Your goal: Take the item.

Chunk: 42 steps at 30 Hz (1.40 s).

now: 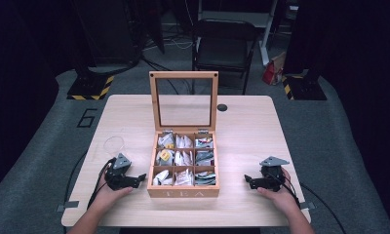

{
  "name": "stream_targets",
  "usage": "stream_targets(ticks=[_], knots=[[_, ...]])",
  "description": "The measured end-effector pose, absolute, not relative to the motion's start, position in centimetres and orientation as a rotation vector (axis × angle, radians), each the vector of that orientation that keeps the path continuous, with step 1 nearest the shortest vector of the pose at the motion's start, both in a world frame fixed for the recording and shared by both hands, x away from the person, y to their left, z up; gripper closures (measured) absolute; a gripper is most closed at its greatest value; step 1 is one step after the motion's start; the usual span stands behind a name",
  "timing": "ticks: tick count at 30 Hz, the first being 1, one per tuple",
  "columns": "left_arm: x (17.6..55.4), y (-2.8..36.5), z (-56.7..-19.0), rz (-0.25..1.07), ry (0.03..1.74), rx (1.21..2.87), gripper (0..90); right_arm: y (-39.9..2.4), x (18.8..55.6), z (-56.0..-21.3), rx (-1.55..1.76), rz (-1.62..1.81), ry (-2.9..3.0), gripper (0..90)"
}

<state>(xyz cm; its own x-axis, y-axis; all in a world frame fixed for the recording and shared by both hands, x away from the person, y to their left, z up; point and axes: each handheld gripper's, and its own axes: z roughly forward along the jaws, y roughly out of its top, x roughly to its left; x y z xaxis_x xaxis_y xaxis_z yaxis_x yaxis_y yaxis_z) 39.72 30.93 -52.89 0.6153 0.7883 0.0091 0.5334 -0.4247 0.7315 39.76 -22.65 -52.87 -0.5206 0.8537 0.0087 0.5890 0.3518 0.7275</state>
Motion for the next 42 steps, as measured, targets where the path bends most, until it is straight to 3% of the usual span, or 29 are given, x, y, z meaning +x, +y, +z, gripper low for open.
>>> stream_targets(ticks=[31, 39, 42], knots=[[39.5, 31.0, -52.9, 0.483, 1.041, 2.111, 17.4, -22.6, 39.8, -52.9, 1.265, 0.977, 2.248, 6.4], [39.3, 31.4, -52.3, 0.455, 1.063, 2.124, 34.2, -22.6, 39.8, -52.9, 1.265, 0.977, 2.248, 6.5], [39.0, 31.4, -51.6, 0.460, 1.072, 2.109, 35.2, -22.6, 39.7, -52.9, 1.248, 0.977, 2.260, 6.5]])
